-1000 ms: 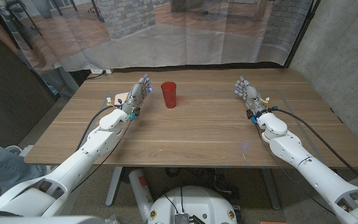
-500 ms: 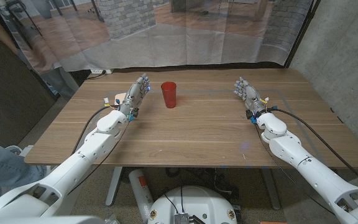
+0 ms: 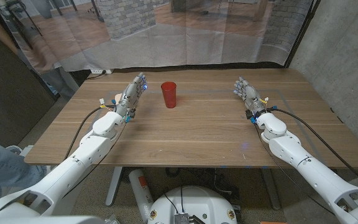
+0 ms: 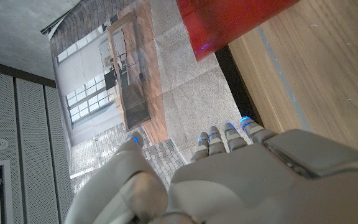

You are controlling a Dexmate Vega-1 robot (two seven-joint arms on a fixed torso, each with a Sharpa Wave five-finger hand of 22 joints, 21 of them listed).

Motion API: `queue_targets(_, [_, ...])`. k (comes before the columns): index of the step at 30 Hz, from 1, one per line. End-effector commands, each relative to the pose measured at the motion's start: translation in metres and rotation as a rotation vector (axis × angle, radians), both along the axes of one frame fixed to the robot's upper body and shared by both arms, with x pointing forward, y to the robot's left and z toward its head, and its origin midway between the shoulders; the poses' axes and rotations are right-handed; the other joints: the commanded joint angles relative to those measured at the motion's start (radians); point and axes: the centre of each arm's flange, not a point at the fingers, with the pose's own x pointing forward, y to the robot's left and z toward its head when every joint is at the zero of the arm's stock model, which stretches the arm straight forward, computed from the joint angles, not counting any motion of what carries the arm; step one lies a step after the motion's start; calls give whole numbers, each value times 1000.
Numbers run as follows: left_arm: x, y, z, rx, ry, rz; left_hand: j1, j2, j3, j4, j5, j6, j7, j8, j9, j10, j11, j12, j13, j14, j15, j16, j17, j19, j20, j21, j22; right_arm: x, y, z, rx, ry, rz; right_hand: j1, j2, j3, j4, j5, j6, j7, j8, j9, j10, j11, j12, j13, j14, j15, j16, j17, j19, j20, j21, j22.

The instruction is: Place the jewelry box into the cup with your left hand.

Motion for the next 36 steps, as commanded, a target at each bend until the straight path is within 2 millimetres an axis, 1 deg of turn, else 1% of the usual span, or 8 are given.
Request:
queue_targets(1, [-18, 8, 0, 41, -39, 53, 10, -1, 3, -4, -2, 6, 1, 5, 4, 6, -4, 10, 2, 5, 1, 2, 4, 7, -3, 1, 6, -1, 0, 0, 4, -9, 0, 9, 5, 4, -6, -1, 11, -2, 5, 2, 7, -2, 3, 4, 8, 1, 3, 3, 7, -1, -3, 3])
queue_targets(10, [-27, 12, -4, 53, -56, 89, 13, 0, 3, -5, -3, 11, 0, 4, 4, 11, -7, 10, 2, 9, -4, 1, 4, 9, -3, -1, 6, -2, 0, 0, 7, -9, -7, 11, 6, 4, -9, -2, 14, -6, 6, 2, 9, -2, 4, 4, 8, 1, 3, 3, 9, -1, -7, 3])
queue_targets(15, [-29, 14, -5, 60, -64, 104, 15, 1, 2, -6, -3, 13, -1, 4, 4, 14, -8, 10, 2, 12, -5, 1, 4, 10, -9, -1, 5, -2, -1, 0, 12, -14, -9, 21, 11, 8, -16, -2, 19, -13, 7, 2, 13, -6, 5, 4, 11, -3, 3, 2, 10, -2, -12, 3])
queue_targets(24, [-36, 19, -2, 68, -95, 142, 18, 2, 2, -8, -3, 19, -2, 4, 4, 17, -10, 9, 2, 15, -6, 0, 4, 12, -10, -2, 5, -3, -3, 0, 13, -17, -9, 24, 12, 7, -20, -3, 26, -9, 9, 2, 15, -6, 5, 4, 12, -5, 3, 2, 13, -3, -16, 3])
queue_targets(36, [-45, 28, 5, 99, -123, 199, 23, 4, 1, -10, -4, 27, -4, 3, 5, 24, -12, 9, 3, 22, -8, 0, 4, 21, -10, -1, 5, -4, -4, 1, 13, -18, -12, 24, 13, 4, -22, -5, 33, -11, 10, 2, 16, -5, 5, 4, 12, -6, 3, 3, 15, -3, -22, 3])
